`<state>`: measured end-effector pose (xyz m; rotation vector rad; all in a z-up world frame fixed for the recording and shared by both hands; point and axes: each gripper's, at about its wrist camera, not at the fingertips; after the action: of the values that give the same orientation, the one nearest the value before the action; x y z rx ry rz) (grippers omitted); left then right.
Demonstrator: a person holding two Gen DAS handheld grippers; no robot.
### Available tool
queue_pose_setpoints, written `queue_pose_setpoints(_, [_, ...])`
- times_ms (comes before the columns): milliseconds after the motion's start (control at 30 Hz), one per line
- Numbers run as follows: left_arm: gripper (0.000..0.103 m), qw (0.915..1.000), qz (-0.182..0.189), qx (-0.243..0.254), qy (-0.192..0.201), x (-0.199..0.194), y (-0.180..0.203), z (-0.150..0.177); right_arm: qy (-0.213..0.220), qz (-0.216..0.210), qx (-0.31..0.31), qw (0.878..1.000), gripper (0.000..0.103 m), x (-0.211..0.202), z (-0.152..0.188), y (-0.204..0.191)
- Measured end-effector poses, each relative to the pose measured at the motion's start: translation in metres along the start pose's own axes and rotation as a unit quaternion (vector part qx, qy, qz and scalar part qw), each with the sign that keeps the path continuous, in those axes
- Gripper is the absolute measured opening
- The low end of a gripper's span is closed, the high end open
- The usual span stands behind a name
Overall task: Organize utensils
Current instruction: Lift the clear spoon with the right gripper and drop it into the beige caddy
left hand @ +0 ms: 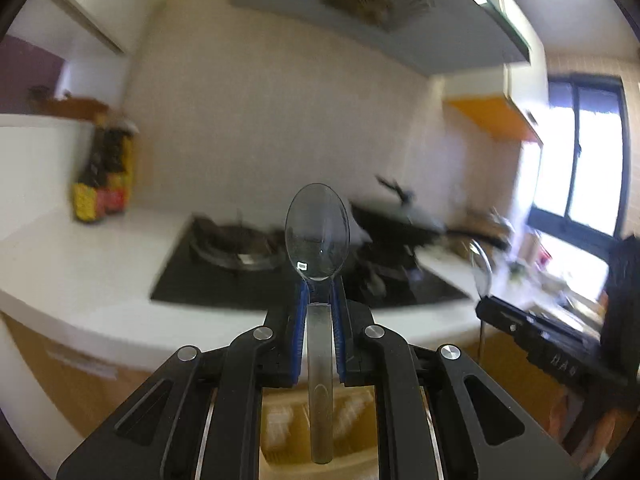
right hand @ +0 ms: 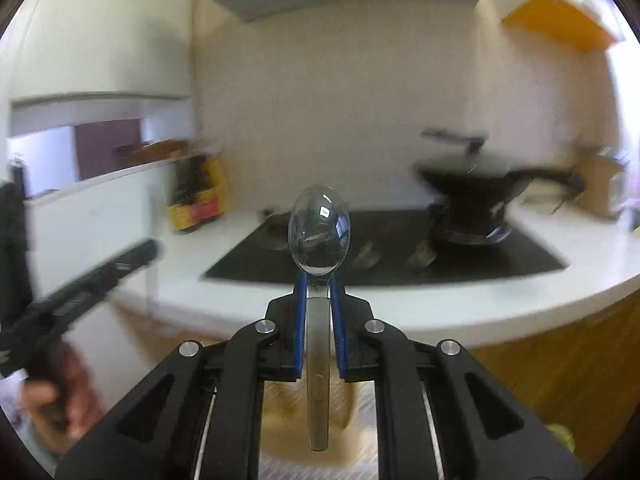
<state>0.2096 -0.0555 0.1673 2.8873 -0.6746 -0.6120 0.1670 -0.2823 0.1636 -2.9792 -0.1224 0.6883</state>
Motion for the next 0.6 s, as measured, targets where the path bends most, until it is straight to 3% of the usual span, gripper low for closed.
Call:
queue_pose_setpoints(233, [0.010,0.9996,-0.024,0.010,0.012,0.028,-0.004,0.019,0.002,0.004,0.014,1.000,0.010,0.042,0.010,0.001])
queue_pose_setpoints(433, [0.011,0.9994,-0.028,0.020,0.006,0.035,-0.011,0.034,0.000,-0.006,0.010,1.000,0.011,0.049,0.026,-0.002])
queue_pose_setpoints(600, [0.038,0.9996,-0.023,0.018,-0.003,0.022,-0.013,0.039,-0.021,-0.029,0.022,0.999,0.012,0.041,0.034,0.007])
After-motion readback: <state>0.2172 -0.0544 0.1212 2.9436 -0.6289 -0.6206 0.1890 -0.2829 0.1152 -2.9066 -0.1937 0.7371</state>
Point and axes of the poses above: each gripper's, at about its wrist camera, not at the fingertips, and x roughly the way its jaws point, y to its right, z to its underside, and after that the axes turned 10 degrees about -y, right-handed
